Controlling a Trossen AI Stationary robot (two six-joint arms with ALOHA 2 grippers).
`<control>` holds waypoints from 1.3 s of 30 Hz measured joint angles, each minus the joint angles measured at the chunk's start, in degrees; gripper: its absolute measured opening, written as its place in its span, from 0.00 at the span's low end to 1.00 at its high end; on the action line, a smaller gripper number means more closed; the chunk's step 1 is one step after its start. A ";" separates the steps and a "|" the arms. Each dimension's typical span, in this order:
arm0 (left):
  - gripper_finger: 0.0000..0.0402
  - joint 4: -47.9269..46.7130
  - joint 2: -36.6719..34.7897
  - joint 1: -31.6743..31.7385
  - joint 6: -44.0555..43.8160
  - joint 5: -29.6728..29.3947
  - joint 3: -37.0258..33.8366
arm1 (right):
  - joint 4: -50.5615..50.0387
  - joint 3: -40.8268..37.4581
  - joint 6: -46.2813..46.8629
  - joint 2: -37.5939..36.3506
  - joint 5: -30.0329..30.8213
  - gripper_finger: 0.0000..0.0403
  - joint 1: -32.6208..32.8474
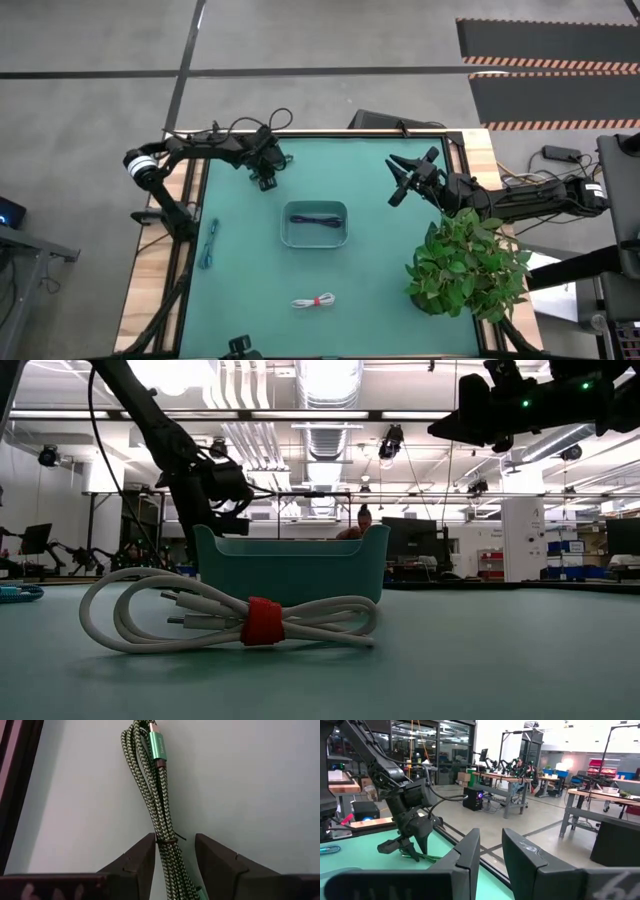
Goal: Pick and place USB-C Cables
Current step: Put the green charger cable into the green bin
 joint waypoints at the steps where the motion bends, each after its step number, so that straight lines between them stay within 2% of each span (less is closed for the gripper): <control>1: 0.31 0.00 0.00 0.00 0.00 -0.14 0.00 | 0.00 0.00 0.00 0.00 0.00 0.18 0.01; 10: 0.29 -0.02 0.00 0.00 0.00 -0.60 0.00 | 0.00 0.00 0.00 0.00 -0.02 0.18 0.00; 17: 0.12 -0.10 0.00 0.11 -0.10 -1.66 -0.02 | 0.00 0.00 0.00 0.00 -0.02 0.18 0.01; 21: 0.06 -0.11 0.00 0.11 -0.17 -1.69 -0.02 | -0.02 0.00 0.00 -0.01 -0.02 0.18 0.01; 34: 0.04 -0.20 -0.22 0.02 -1.37 -2.39 -0.02 | -0.05 0.00 0.00 -0.01 -0.02 0.18 0.01; 39: 0.04 -5.09 -1.61 -1.73 -3.04 -4.31 1.54 | -0.11 0.00 0.00 -0.02 -0.02 0.18 0.01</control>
